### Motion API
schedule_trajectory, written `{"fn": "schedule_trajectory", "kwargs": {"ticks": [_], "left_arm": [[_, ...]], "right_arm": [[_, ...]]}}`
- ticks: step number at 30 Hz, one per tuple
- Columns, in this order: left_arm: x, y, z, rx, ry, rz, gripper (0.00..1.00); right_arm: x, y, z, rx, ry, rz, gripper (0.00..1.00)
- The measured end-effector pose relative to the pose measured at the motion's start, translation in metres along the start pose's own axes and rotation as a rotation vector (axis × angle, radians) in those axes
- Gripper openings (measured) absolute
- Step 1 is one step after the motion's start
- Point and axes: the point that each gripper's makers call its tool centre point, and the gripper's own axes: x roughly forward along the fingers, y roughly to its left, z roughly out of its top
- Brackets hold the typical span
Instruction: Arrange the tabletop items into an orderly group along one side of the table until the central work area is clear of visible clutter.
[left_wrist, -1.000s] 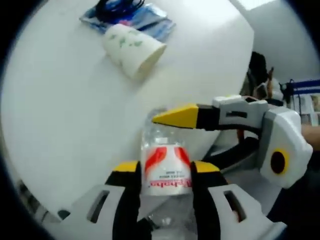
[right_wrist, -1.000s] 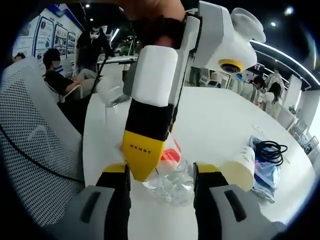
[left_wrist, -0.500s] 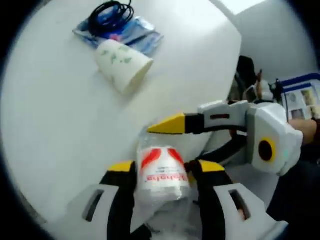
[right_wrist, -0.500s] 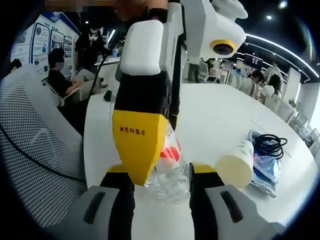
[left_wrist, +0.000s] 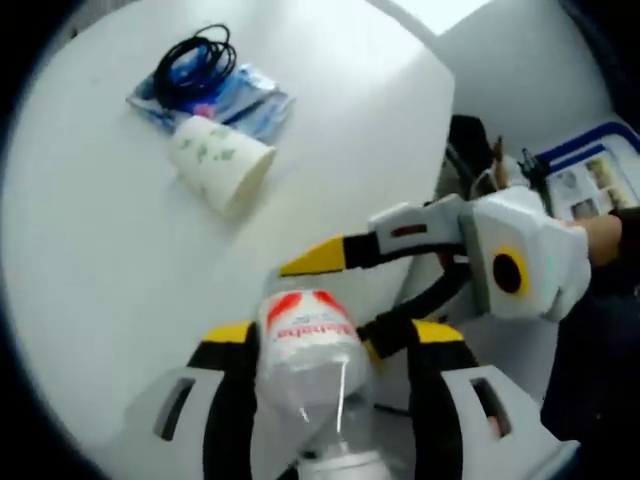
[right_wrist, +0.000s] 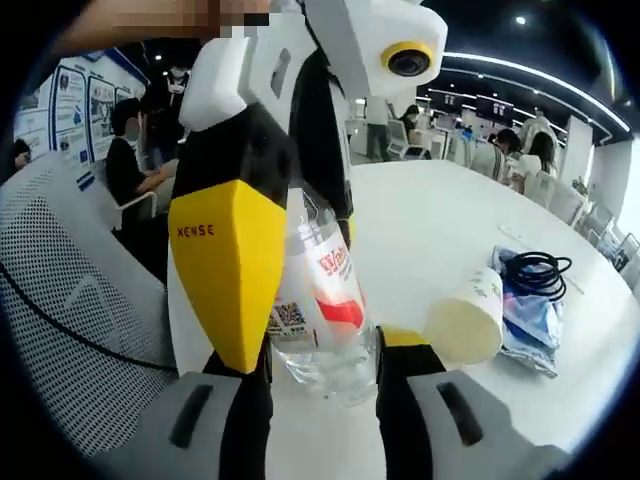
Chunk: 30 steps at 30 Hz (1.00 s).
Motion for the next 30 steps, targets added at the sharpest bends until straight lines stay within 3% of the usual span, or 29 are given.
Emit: {"fn": "schedule_trajectory", "kwargs": {"ticks": [9,12,14,16,24,30], "left_arm": [[-0.006,-0.005,0.009,0.046,-0.079,-0.023,0.59],[-0.008,-0.004,0.01,0.061,-0.099,-0.018,0.6],[-0.009,-0.006,0.011,0.079,-0.115,-0.029,0.57],[-0.008,-0.007,0.012,0.093,-0.123,-0.024,0.56],[-0.003,-0.004,0.014,0.162,-0.166,0.001,0.52],[-0.001,-0.005,0.019,0.199,-0.236,0.029,0.52]], "right_arm": [[-0.004,-0.007,-0.003,0.083,0.007,-0.008,0.38],[-0.007,-0.013,0.003,0.098,-0.019,-0.024,0.33],[-0.004,-0.016,-0.003,0.138,0.02,-0.016,0.33],[-0.007,-0.01,-0.004,0.092,0.009,0.002,0.33],[-0.007,-0.008,-0.005,0.095,0.01,-0.001,0.33],[-0.007,-0.007,-0.005,0.098,0.014,-0.004,0.33]]}}
